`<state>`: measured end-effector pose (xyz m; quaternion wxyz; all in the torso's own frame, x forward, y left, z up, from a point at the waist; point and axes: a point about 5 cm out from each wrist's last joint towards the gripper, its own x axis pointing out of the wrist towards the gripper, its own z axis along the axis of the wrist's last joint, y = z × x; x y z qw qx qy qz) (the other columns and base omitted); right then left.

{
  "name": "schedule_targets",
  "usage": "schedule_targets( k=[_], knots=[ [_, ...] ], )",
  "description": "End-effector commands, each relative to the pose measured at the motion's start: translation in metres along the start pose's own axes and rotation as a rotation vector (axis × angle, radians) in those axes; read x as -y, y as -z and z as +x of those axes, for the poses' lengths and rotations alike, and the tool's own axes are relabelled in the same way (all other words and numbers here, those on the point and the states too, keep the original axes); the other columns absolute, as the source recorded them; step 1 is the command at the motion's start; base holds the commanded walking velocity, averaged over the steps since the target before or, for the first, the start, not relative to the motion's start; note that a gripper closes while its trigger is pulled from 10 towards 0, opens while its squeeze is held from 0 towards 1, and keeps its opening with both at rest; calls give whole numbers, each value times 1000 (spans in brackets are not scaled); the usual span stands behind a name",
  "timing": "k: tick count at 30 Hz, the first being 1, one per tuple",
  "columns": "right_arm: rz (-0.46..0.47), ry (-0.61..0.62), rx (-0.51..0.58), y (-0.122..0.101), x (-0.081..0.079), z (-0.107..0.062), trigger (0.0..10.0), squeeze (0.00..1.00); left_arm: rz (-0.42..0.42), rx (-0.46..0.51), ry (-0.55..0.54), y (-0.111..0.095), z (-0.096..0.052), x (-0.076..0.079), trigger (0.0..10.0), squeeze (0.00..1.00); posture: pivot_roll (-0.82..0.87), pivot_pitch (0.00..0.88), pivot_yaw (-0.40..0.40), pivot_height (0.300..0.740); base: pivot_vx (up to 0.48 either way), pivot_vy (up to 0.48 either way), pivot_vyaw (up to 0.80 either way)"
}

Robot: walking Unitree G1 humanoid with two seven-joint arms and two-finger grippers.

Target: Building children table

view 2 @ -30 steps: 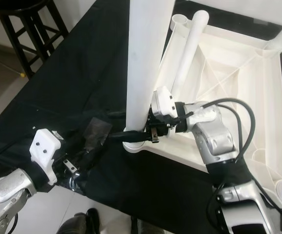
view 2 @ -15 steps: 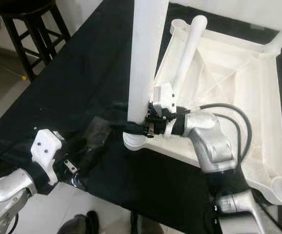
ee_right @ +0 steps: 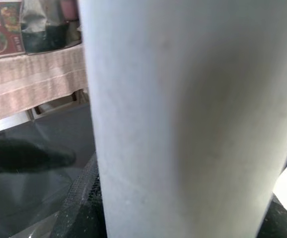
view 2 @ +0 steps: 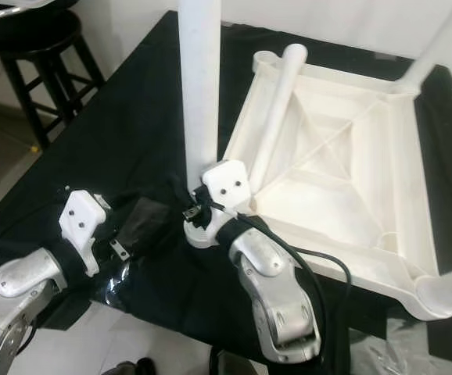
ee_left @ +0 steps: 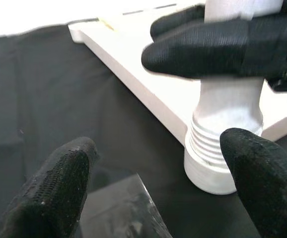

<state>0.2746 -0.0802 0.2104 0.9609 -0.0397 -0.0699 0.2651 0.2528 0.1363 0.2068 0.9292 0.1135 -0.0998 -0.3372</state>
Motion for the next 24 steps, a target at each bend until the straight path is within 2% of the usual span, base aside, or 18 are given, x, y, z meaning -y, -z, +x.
schedule_targets(
  k=[1, 8, 11, 12, 13, 15, 18, 19, 20, 21, 23, 24],
  knots=[
    [79, 115, -349, 70, 12, -11, 10000, 0, 10, -34, -4, 7, -4, -3, 10000, 0, -70, 244, -14, 740, 0, 0, 0],
    [46, 207, -350, 67, 6, -11, 10000, 0, 3, 29, -20, -6, 0, -14, 10000, 0, -67, 217, -4, 740, 0, 0, 0],
    [48, 208, -344, 68, 6, -9, 10000, 0, -17, 80, -7, -17, 3, -23, 10000, 0, -67, 208, 0, 740, 0, 0, 0],
    [46, 200, -323, 67, 5, -5, 10000, 0, -37, 119, 8, -27, 6, -30, 10000, 0, -67, 196, 5, 740, 0, 0, 0],
    [46, 200, -323, 67, 5, -5, 10000, 0, -37, 119, 8, -27, 6, -30, 10000, 0, -67, 196, 5, 740, 0, 0, 0],
    [42, 180, -283, 63, 4, 0, 10000, 0, -65, 177, 49, -43, 9, -39, 10000, 0, -67, 186, 9, 740, 0, 0, 0],
    [42, 180, -283, 63, 4, 0, 10000, 0, -65, 177, 49, -43, 9, -39, 10000, 0, -67, 186, 9, 740, 0, 0, 0],
    [31, 164, -255, 60, 3, 3, 10000, 0, -79, 211, 92, -54, 11, -45, 10000, 0, -66, 181, 12, 740, 0, 0, 0],
    [26, 144, -227, 57, 1, 5, 10000, 0, -100, 242, 172, -67, 12, -49, 10000, 55, -67, 176, 18, 740, 0, 0, 0],
    [20, 132, -201, 54, 1, 7, 10000, 0, -137, 275, 261, -81, 13, -53, 10000, 1000, -67, 171, 20, 740, 0, 0, 0],
    [20, 132, -201, 54, 1, 7, 10000, 0, -137, 275, 261, -81, 13, -53, 10000, 1000, -67, 171, 20, 740, 0, 0, 0],
    [19, 121, -178, 51, 0, 8, 10000, 0, -164, 292, 352, -91, 15, -54, 10000, 1000, -66, 168, 22, 740, 0, 0, 0]
  ],
)
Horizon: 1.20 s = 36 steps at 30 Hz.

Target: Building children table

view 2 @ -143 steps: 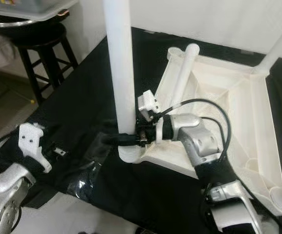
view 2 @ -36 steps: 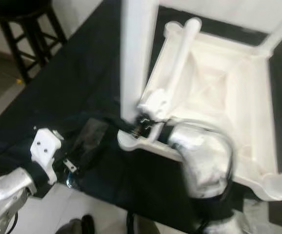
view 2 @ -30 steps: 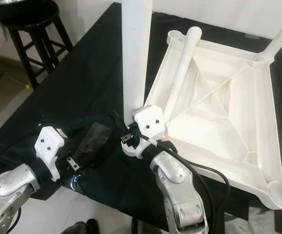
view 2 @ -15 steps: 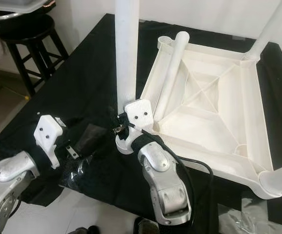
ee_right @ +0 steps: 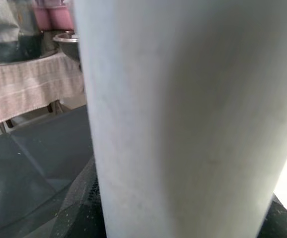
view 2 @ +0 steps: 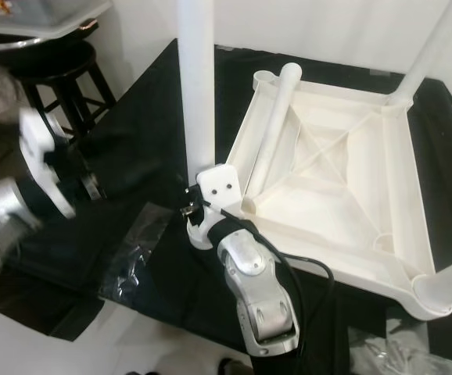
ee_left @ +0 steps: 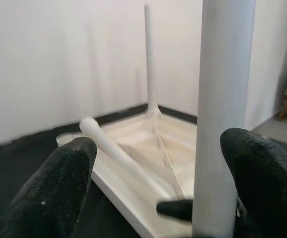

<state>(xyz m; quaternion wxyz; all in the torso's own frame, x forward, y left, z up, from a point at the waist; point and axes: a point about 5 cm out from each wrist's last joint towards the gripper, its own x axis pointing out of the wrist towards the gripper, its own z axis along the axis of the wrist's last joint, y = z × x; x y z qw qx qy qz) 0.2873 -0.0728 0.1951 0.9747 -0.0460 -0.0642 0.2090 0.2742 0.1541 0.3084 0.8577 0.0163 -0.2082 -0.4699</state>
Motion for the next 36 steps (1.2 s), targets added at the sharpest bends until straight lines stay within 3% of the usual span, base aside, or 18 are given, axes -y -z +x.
schedule_targets(
  k=[1, 6, 7, 10, 11, 16, 19, 20, 21, 26, 27, 28, 36],
  knots=[
    [26, 6, -159, 35, 2, -4, 10000, 0, -62, -20, 90, -3, 0, 1, 10000, 1000, -66, 168, 22, 740, 0, 0, 0],
    [18, -11, -137, 32, 0, -3, 10000, 0, -95, -22, 170, -8, 4, 2, 10000, 1000, -68, 164, 27, 740, 0, 0, 0],
    [11, -50, -113, 29, -4, -1, 10000, 0, -149, -23, 260, -13, 15, 1, 10000, 1000, -73, 155, 35, 740, 0, 0, 0],
    [-2, -85, -92, 26, -8, 0, 10000, 0, -177, -32, 335, -16, 26, 0, 10000, 1000, -75, 150, 38, 740, 0, 0, 0],
    [-13, -123, -71, 23, -14, 3, 10000, 0, -184, -53, 441, -22, 45, -1, 10000, 1000, -77, 148, 40, 740, 0, 0, 0],
    [-17, -129, -67, 22, -14, 5, 10000, 0, -172, -70, 467, -23, 53, -4, 10000, 1000, -77, 146, 41, 740, 0, 0, 0],
    [-16, -144, -51, 21, -15, 7, 10000, 0, -165, -82, 503, -21, 73, -5, 10000, 1000, -80, 144, 41, 740, 0, 0, 0],
    [-16, -144, -51, 21, -15, 7, 10000, 0, -165, -82, 503, -21, 73, -5, 10000, 1000, -80, 144, 41, 740, 0, 0, 0],
    [-18, -149, -46, 21, -15, 8, 10000, 0, -166, -84, 530, -21, 79, -4, 10000, 0, -83, 144, 42, 740, 0, 0, 0],
    [-21, -154, -38, 20, -15, 9, 10000, 0, -164, -95, 583, -20, 87, 1, 10000, 0, -86, 144, 42, 740, 0, 0, 0],
    [-22, -155, -35, 19, -15, 10, 10000, 0, -162, -95, 598, -20, 90, 3, 1647, 0, -92, 146, 45, 740, 0, 0, 0],
    [-24, -157, -30, 18, -14, 11, 10000, 0, -165, -98, 615, -20, 93, 2, 0, 0, -92, 146, 45, 740, 0, 0, 0],
    [-40, -162, -1, 11, -1, 17, 10000, 0, -160, -111, 639, -21, 94, -1, 0, 0, -93, 150, 44, 740, 0, 0, 0]
  ],
)
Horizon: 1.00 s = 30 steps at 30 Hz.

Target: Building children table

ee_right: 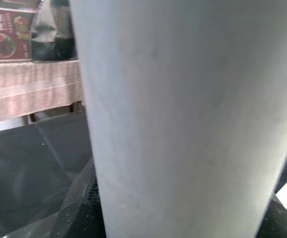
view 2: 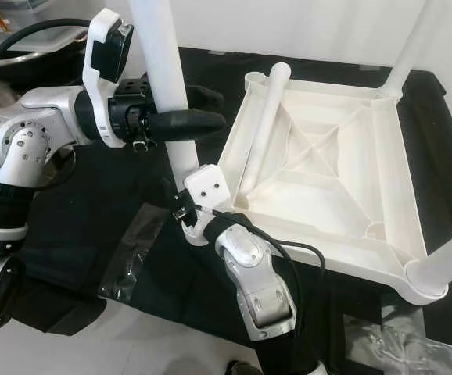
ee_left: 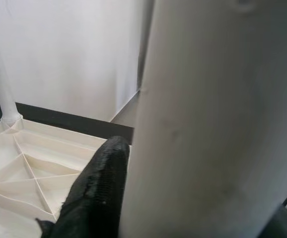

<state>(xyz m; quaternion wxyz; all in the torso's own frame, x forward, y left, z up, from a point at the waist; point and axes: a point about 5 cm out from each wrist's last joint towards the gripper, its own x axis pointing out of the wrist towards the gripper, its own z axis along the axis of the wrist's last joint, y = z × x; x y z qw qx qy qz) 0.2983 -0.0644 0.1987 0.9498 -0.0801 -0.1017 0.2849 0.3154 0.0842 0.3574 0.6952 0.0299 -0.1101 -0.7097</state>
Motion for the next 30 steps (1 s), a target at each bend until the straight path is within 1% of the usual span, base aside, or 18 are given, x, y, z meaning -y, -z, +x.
schedule_targets(
  k=[1, 5, 6, 7, 8, 10, 12, 13, 14, 16, 17, 18, 22, 23, 24, 26, 29, 30],
  knots=[
    [39, -5, -65, 14, 3, 2, 10000, 0, 9, -14, 60, -2, 3, 3, 0, 0, -93, 150, 44, 740, 0, 0, 0],
    [34, -3, -43, 10, 16, 4, 10000, 0, 10, -20, 65, -2, 3, 1, 0, 0, -84, 151, 38, 740, 0, 0, 0],
    [34, -1, -40, 9, 20, 4, 10000, 35, 11, -22, 66, -2, 3, 1, 0, 0, -84, 151, 38, 740, 0, 0, 0],
    [34, -1, -40, 9, 20, 4, 10000, 35, 11, -22, 66, -2, 3, 1, 0, 0, -84, 151, 38, 740, 0, 0, 0],
    [44, -9, -31, 6, 27, 5, 10000, 1000, 11, -24, 69, -2, 4, 1, 0, 0, -84, 151, 38, 740, 0, 0, 0],
    [50, -17, -25, 5, 31, 5, 10000, 1000, 12, -26, 73, -2, 4, 0, 0, 0, -84, 151, 38, 740, 0, 0, 0],
    [83, -114, 9, -4, 41, 7, 10000, 1000, 12, -34, 88, -1, 6, 0, 0, 0, -79, 151, 40, 740, 0, 0, 0],
    [78, -222, 25, -10, 44, 7, 10000, 1000, 10, -40, 101, -1, 7, 0, 0, 0, -74, 151, 44, 740, 0, 0, 0],
    [78, -222, 25, -10, 44, 7, 10000, 1000, 10, -40, 101, -1, 7, 0, 0, 0, -74, 151, 44, 740, 0, 0, 0],
    [5, -453, 45, -23, 50, 4, 10000, 1000, 6, -51, 130, 0, 12, 0, 0, 0, -74, 151, 45, 740, 0, 0, 0],
    [-17, -510, 46, -26, 52, 3, 10000, 1000, 7, -55, 138, 0, 13, 0, 0, 0, -74, 151, 45, 740, 0, 0, 0],
    [-27, -536, 47, -27, 53, 3, 10000, 1000, 8, -57, 142, 0, 13, 0, 0, 0, -74, 151, 45, 740, 0, 0, 0],
    [-27, -538, 48, -27, 53, 3, 10000, 1000, 9, -57, 142, 0, 13, 0, 0, 0, -74, 151, 45, 740, 0, 0, 0],
    [-65, -696, 50, -41, 60, 12, 10000, 0, 5, -81, 197, 1, 26, 1, 0, 0, -62, 154, 55, 740, 0, 0, 0],
    [-65, -696, 50, -41, 60, 12, 10000, 0, 5, -81, 197, 1, 26, 1, 0, 0, -62, 154, 55, 740, 0, 0, 0],
    [-71, -790, 59, -52, 64, 21, 10000, 0, 6, -92, 240, 0, 36, 3, 0, 0, -60, 156, 56, 740, 0, 0, 0],
    [-56, -823, 65, -54, 64, 23, 10000, 0, 4, -86, 261, -1, 40, 4, 0, 0, -59, 157, 54, 740, 0, 0, 0],
    [-8, -919, 70, -56, 60, 23, 10000, 0, -8, -71, 305, -4, 44, 8, 0, 0, -58, 158, 54, 740, 0, 0, 0]
  ],
)
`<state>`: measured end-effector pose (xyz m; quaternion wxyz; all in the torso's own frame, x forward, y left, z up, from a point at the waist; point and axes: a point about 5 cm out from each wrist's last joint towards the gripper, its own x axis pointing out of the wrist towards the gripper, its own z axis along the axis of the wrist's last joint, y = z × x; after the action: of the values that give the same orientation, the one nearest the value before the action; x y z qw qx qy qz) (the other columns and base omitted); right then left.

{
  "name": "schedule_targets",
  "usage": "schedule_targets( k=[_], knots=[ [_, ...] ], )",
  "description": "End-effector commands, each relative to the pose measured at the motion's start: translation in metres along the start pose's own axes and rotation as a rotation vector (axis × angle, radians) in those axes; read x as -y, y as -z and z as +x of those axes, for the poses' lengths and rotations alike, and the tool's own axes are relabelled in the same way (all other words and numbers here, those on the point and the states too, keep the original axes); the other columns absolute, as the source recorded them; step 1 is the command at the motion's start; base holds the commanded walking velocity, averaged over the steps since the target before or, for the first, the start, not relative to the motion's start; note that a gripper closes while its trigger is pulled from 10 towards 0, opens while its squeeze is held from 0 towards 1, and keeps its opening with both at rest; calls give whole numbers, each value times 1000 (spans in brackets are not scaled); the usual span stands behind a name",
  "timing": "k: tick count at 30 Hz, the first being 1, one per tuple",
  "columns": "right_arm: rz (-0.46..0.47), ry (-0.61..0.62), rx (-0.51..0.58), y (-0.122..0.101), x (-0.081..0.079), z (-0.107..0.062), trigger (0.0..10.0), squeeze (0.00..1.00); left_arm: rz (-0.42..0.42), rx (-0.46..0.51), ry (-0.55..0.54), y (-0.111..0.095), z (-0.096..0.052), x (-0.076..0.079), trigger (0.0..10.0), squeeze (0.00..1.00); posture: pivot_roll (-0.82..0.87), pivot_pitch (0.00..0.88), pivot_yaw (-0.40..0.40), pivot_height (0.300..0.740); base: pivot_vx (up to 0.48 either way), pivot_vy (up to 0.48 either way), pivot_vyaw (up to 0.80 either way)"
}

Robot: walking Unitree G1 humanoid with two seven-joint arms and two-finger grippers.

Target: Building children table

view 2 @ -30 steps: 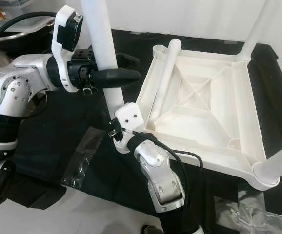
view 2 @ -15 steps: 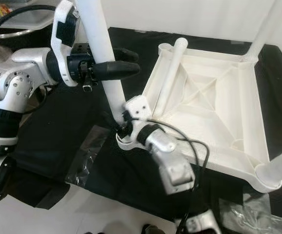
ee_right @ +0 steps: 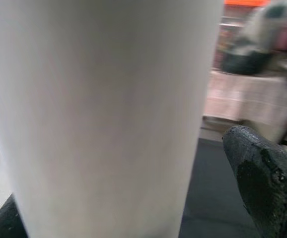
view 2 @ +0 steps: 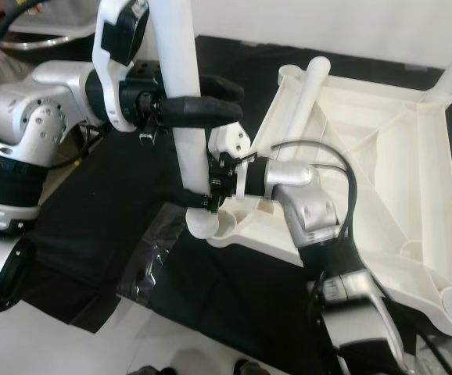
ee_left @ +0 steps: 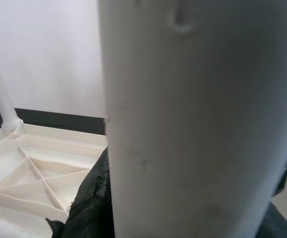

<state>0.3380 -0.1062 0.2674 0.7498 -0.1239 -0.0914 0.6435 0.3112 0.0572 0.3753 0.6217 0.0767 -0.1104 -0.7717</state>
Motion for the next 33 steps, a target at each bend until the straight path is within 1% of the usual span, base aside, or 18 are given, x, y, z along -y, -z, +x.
schedule_targets(
  k=[1, 2, 3, 4, 5, 6, 9, 10, 11, 12, 13, 17, 26, 27, 29, 30, 32, 33],
  knots=[
    [23, -89, 27, -3, -4, 10, 10000, 0, -63, -15, 106, 10, 17, 5, 0, 0, -58, 158, 54, 740, 0, 0, 0],
    [45, -159, 34, -3, -8, 10, 10000, 0, -72, -10, 144, 9, 19, 8, 0, 0, -58, 161, 53, 740, 0, 0, 0],
    [45, -159, 34, -3, -8, 10, 10000, 0, -72, -10, 144, 9, 19, 8, 0, 0, -58, 161, 53, 740, 0, 0, 0],
    [71, -229, 32, -2, -14, 9, 10000, 0, -85, -6, 197, 9, 20, 13, 0, 0, -58, 161, 53, 740, 0, 0, 0],
    [71, -229, 32, -2, -14, 9, 10000, 0, -85, -6, 197, 9, 20, 13, 0, 0, -58, 161, 53, 740, 0, 0, 0],
    [90, -280, 29, -1, -18, 9, 10000, 0, -95, -1, 239, 8, 21, 16, 0, 0, -58, 161, 53, 740, 0, 0, 0],
    [90, -280, 29, -1, -18, 9, 10000, 0, -95, -1, 239, 8, 21, 16, 0, 0, -58, 161, 53, 740, 0, 0, 0],
    [106, -335, 25, -1, -23, 10, 10000, 0, -128, 41, 344, 4, 22, 24, 0, 0, -63, 158, 47, 740, 0, 0, 0],
    [126, -398, 24, -1, -29, 11, 4902, 0, -152, 92, 429, 0, 23, 30, 0, 0, -67, 157, 47, 740, 0, 0, 0],
    [126, -398, 24, -1, -29, 11, 4902, 0, -152, 92, 429, 0, 23, 30, 0, 0, -67, 157, 47, 740, 0, 0, 0],
    [144, -468, 13, -1, -34, 12, 0, 0, -161, 129, 488, -3, 25, 34, 0, 0, -69, 157, 44, 740, 0, 0, 0],
    [165, -555, -3, 1, -39, 13, 0, 0, -152, 172, 536, -6, 30, 36, 0, 0, -71, 157, 43, 740, 0, 0, 0],
    [175, -562, -12, 3, -41, 13, 0, 0, -132, 217, 541, -12, 37, 36, 0, 0, -81, 159, 42, 740, 0, 0, 0],
    [173, -553, -7, 3, -41, 12, 0, 0, -152, 218, 524, -13, 38, 34, 2824, 212, -83, 158, 41, 740, 0, 0, 0],
    [171, -546, -2, 3, -40, 12, 0, 0, -167, 216, 511, -14, 38, 32, 2824, 212, -83, 158, 41, 740, 0, 0, 0],
    [168, -536, 5, 3, -39, 11, 0, 0, -171, 219, 479, -14, 38, 29, 10000, 1000, -83, 156, 42, 740, 0, 0, 0],
    [168, -536, 5, 3, -39, 11, 0, 0, -171, 219, 479, -14, 38, 29, 10000, 1000, -83, 156, 42, 740, 0, 0, 0],
    [165, -516, 13, 2, -38, 9, 0, 0, -176, 234, 442, -16, 36, 25, 10000, 1000, -83, 156, 42, 740, 0, 0, 0]
  ],
)
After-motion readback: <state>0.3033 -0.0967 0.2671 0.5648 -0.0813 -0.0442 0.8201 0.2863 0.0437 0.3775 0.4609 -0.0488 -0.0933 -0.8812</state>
